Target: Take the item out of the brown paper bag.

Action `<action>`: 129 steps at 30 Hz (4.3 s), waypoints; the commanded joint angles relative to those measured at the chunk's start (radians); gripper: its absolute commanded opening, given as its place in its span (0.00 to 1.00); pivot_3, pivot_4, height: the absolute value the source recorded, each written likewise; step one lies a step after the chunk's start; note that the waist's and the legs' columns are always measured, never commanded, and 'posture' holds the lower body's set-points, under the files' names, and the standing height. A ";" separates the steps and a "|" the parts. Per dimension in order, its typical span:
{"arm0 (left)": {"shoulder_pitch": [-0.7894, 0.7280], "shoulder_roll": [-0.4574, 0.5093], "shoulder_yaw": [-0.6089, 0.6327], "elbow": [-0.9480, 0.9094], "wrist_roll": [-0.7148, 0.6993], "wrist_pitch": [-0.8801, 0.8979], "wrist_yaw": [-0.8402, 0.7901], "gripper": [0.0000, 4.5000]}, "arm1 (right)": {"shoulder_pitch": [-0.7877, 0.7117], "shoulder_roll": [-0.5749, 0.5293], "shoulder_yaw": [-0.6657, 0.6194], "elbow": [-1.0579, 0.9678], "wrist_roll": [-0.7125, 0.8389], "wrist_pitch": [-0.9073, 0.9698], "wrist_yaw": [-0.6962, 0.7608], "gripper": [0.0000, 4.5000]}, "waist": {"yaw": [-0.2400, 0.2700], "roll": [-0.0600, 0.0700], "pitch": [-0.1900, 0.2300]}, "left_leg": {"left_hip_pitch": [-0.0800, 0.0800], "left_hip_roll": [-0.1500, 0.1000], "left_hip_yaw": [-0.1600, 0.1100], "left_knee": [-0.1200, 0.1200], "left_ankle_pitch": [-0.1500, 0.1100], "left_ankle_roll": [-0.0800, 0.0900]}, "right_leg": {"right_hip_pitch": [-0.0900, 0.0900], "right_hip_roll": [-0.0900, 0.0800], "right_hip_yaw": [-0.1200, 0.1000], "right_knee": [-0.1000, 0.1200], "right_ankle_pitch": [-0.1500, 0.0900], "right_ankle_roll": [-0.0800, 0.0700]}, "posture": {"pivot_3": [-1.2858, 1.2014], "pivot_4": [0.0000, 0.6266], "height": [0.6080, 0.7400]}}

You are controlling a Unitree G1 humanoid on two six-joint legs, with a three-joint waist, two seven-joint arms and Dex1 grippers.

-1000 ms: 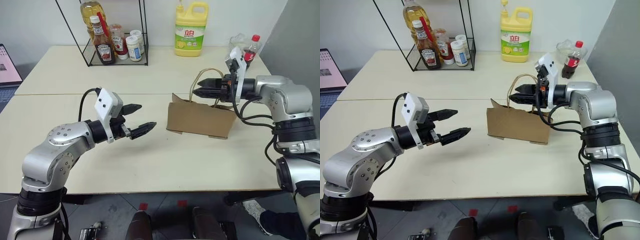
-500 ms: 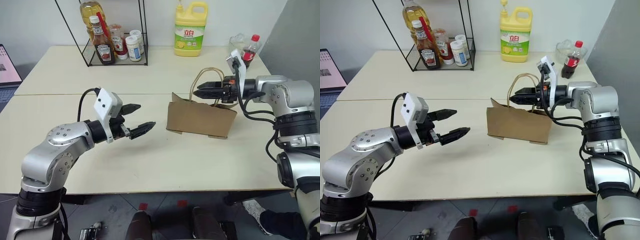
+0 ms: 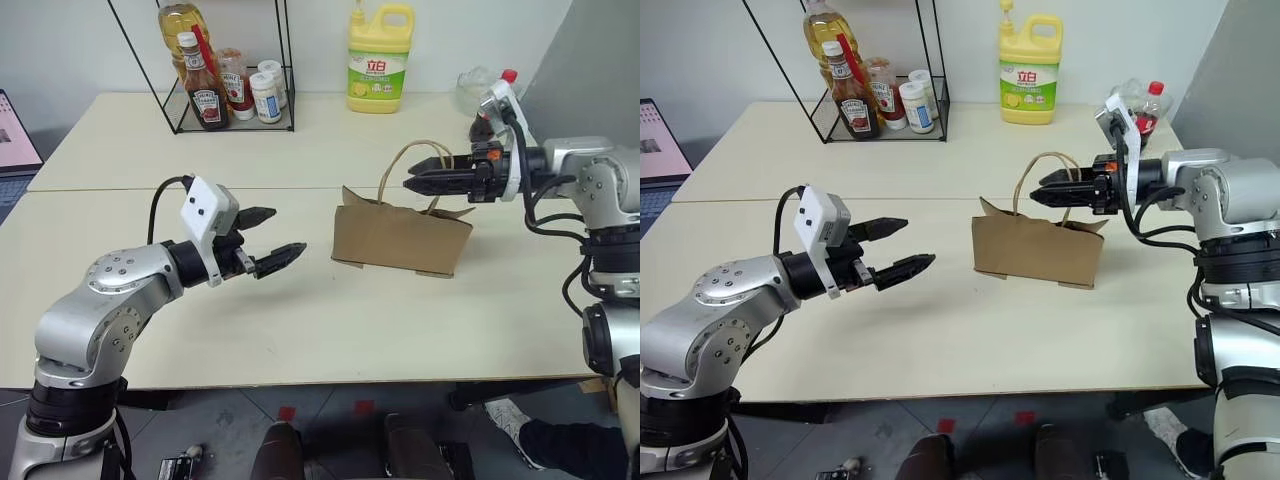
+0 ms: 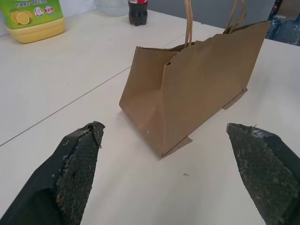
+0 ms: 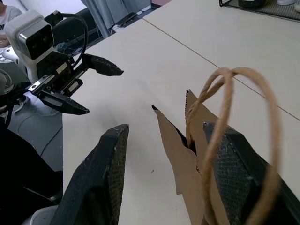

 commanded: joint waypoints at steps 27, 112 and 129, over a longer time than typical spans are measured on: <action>0.003 0.015 0.031 -0.030 0.003 -0.015 0.005 1.00 | -0.040 -0.030 -0.028 0.073 0.033 0.000 0.024 0.58 | 0.002 0.000 0.000 | 0.000 0.000 0.000 0.000 0.000 0.000 | 0.000 0.000 0.000 0.000 0.000 0.000 | 0.52 0.24 1.00; -0.012 0.017 0.029 -0.024 0.014 -0.016 0.008 1.00 | -0.073 0.214 -0.011 0.215 -0.070 -0.180 -0.112 0.00 | -0.002 0.000 0.000 | 0.000 0.000 0.000 0.000 0.000 -0.001 | 0.000 0.000 0.000 0.001 0.000 0.000 | 0.52 0.24 1.00; -0.009 0.021 0.033 -0.017 0.017 -0.021 -0.002 1.00 | -0.106 0.216 -0.065 0.185 -0.038 -0.163 -0.119 0.00 | -0.002 0.000 0.000 | 0.000 0.000 0.000 0.000 0.000 0.000 | 0.000 0.000 0.000 0.002 0.000 0.000 | 0.52 0.24 1.00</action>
